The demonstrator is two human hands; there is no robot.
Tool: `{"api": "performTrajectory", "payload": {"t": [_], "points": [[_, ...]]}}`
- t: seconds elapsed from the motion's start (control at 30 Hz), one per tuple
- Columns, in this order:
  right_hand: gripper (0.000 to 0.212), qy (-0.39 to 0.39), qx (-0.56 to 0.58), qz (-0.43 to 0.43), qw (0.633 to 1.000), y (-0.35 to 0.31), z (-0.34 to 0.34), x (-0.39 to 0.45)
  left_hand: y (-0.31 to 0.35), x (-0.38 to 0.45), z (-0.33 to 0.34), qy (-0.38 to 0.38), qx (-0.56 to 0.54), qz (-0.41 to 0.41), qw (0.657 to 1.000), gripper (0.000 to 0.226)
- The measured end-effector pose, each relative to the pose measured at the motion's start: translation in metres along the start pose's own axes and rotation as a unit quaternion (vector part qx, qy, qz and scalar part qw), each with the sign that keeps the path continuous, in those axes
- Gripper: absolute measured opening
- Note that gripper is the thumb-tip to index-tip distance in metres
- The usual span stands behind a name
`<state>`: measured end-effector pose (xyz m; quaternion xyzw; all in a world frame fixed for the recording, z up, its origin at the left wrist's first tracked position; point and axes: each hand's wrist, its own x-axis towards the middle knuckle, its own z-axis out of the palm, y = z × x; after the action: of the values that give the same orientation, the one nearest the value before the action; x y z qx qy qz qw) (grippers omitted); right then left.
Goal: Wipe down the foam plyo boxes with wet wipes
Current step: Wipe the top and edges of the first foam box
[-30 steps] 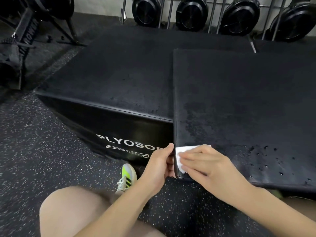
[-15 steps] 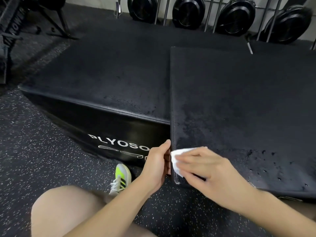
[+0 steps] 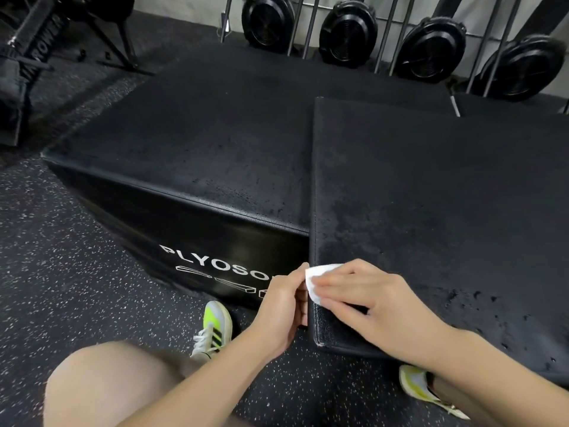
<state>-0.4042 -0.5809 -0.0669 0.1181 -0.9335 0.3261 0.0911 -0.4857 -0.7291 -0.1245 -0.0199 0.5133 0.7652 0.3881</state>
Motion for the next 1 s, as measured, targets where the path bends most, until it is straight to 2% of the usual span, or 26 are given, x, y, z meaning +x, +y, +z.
{"api": "performTrajectory", "payload": {"t": [0.1,0.2,0.27,0.33,0.37,0.5,0.7,0.9,1.0], "points": [[0.017,-0.015,-0.013,-0.004,1.0,0.013,-0.007,0.018,0.004,-0.002,0.002,-0.005,-0.004,0.003,1.0,0.063],[0.022,0.025,-0.079,0.013,0.996,0.027,-0.01,0.039,0.0,0.001,0.003,0.003,-0.016,-0.011,1.0,0.057],[0.022,0.026,-0.102,0.038,0.994,0.024,-0.012,0.043,0.001,0.001,0.003,-0.005,-0.024,-0.006,1.0,0.056],[0.019,0.017,-0.114,0.025,0.993,0.013,-0.012,0.036,0.001,0.002,0.002,-0.015,-0.018,0.006,1.0,0.047],[0.019,0.009,-0.111,0.017,0.994,0.007,-0.012,0.03,0.001,0.003,0.0,-0.017,-0.015,0.003,1.0,0.042],[0.022,0.005,-0.059,0.04,0.997,-0.004,-0.02,0.012,-0.002,0.007,-0.002,-0.033,0.005,0.006,0.999,0.055],[0.012,-0.034,-0.116,0.025,0.992,0.02,-0.018,0.023,-0.002,0.006,-0.003,-0.017,0.012,-0.007,1.0,0.035],[0.012,0.048,-0.118,0.058,0.99,0.04,-0.014,0.048,-0.002,0.005,-0.001,0.002,0.02,-0.016,1.0,0.037],[0.013,0.013,-0.093,0.026,0.995,0.031,-0.009,0.039,-0.001,0.003,0.0,-0.002,0.016,0.004,1.0,0.043]]}}
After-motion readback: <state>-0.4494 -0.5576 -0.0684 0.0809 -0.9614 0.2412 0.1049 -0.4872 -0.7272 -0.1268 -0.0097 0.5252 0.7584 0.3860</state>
